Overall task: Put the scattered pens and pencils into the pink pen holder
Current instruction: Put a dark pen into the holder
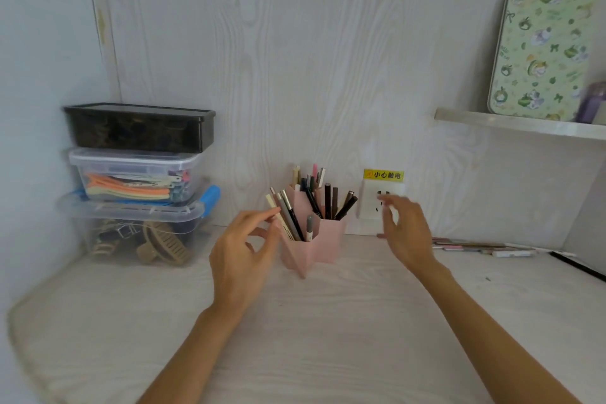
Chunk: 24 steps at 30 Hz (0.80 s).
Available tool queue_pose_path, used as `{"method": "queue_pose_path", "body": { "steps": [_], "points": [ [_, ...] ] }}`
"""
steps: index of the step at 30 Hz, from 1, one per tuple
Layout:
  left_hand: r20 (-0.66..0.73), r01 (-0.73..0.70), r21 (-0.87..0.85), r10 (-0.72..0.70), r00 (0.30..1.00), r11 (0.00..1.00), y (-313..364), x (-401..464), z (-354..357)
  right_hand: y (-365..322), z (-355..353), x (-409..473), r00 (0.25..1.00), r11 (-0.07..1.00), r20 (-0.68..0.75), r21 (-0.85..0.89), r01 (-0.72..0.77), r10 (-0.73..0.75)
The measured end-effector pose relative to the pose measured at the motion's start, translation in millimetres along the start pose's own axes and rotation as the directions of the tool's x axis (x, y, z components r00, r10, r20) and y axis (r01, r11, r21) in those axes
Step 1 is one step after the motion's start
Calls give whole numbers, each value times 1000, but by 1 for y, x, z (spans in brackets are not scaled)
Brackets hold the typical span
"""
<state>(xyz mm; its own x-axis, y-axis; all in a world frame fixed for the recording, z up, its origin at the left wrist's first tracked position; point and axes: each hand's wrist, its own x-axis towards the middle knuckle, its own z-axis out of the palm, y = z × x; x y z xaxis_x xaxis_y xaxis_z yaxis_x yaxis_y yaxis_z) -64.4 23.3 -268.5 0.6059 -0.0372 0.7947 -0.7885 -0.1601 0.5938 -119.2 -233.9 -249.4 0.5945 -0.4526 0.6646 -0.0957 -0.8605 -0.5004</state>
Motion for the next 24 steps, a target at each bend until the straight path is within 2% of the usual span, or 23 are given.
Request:
{"method": "queue_pose_path", "body": {
  "steps": [1,3,5,7,11,14,17,20,22,24],
  "points": [
    [-36,-16,-21,15,999,1000,2,2,-1,21,-1,-9,994,989,81,-134,-65,76],
    [-115,-54,-58,47,992,997,7,4,-2,54,-3,-21,924,929,304,-350,-120,234],
    [-209,-86,-106,63,976,991,12,7,-4,62,-2,-24,837,900,439,-414,-134,326],
    [-303,-130,-138,83,949,982,21,11,-3,59,0,-24,831,908,455,-397,-132,320],
    [-391,-212,-109,155,907,971,48,32,11,53,-3,-24,894,947,392,-307,-95,217],
    [-364,-244,-109,190,912,964,66,49,31,55,-12,-27,919,984,357,-114,-137,169],
    [-323,-265,-38,239,916,964,72,61,49,55,-15,-28,936,988,316,-44,-147,153],
    [-145,-222,225,258,955,949,68,63,66,55,-18,-27,936,986,309,-42,-163,168],
    [-13,-179,384,200,980,906,58,57,73,57,-17,-26,935,986,313,-47,-160,166],
    [52,-133,480,123,991,867,49,52,75,57,-16,-26,937,986,308,-28,-162,163]
  ]
}}
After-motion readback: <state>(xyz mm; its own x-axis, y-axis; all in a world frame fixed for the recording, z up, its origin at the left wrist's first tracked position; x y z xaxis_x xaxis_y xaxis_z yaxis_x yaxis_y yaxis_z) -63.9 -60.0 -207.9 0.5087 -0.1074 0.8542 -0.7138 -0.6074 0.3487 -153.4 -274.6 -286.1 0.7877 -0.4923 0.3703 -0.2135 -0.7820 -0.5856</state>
